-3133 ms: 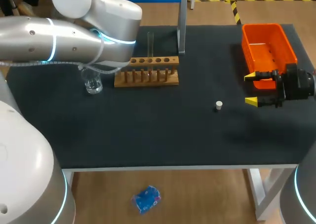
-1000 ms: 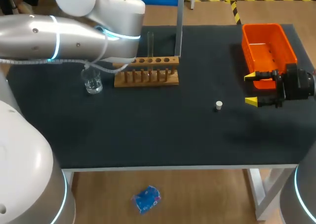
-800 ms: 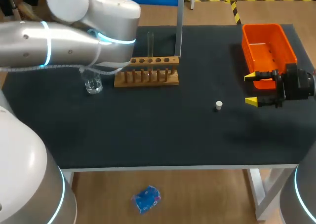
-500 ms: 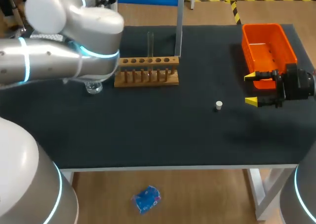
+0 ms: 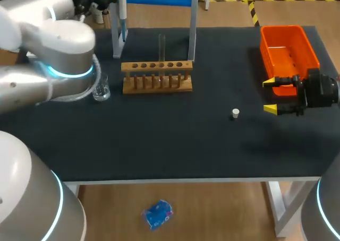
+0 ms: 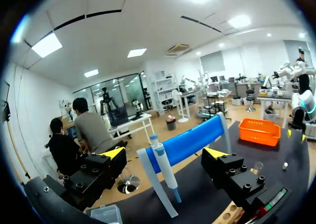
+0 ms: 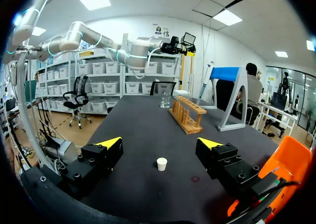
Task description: Invert the test tube, pick up the pipette, mount the tip to pipette, aspirate from beaker and dispense into the tube, eject the tip, return the pipette, and cap with the stopper.
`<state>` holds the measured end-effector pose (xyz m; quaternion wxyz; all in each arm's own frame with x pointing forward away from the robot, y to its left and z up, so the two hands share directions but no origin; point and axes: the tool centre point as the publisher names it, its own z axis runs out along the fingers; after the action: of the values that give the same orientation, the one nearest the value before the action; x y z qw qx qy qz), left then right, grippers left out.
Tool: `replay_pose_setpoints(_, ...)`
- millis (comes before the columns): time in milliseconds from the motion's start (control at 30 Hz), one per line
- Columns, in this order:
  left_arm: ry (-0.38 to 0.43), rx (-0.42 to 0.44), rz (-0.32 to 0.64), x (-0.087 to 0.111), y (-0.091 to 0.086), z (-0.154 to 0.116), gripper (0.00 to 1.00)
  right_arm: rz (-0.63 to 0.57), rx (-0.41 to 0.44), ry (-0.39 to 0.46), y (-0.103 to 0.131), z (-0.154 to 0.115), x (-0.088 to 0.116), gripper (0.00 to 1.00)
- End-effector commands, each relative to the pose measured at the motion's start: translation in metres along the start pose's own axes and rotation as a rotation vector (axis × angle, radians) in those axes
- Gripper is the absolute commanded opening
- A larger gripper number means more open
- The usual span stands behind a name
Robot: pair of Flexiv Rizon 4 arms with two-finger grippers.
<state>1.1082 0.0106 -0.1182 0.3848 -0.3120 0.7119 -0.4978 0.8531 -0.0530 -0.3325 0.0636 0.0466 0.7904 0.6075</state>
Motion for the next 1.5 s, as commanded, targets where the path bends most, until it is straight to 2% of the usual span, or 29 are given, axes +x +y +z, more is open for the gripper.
replay_pose_setpoints(33, 0.280, 0.105, 0.037, -0.003, 0.007, -0.040, 1.00, -0.001, 0.003, -0.002, 0.001, 0.000, 0.001, 1.00)
replay_pose_setpoints(600, 0.280, 0.105, 0.037, -0.003, 0.007, -0.040, 1.00, -0.001, 0.003, -0.002, 0.001, 0.000, 0.001, 1.00)
replay_pose_setpoints(733, 0.316, 0.141, 0.081, 0.001, 0.012, -0.045, 1.00, -0.001, 0.003, -0.002, 0.001, 0.000, 0.001, 1.00)
replay_pose_setpoints(900, 0.365, 0.169, 0.140, 0.012, 0.013, -0.059, 1.00, -0.001, 0.003, -0.002, 0.001, 0.000, 0.001, 1.00)
replay_pose_setpoints(1167, 0.441, 0.128, 0.135, 0.032, 0.027, -0.073, 1.00, -0.001, 0.003, -0.002, 0.001, 0.000, 0.001, 1.00)
replay_pose_setpoints(1500, 0.584, 0.078, 0.133, 0.071, 0.050, -0.070, 1.00, -0.001, 0.003, -0.002, 0.001, 0.000, 0.001, 1.00)
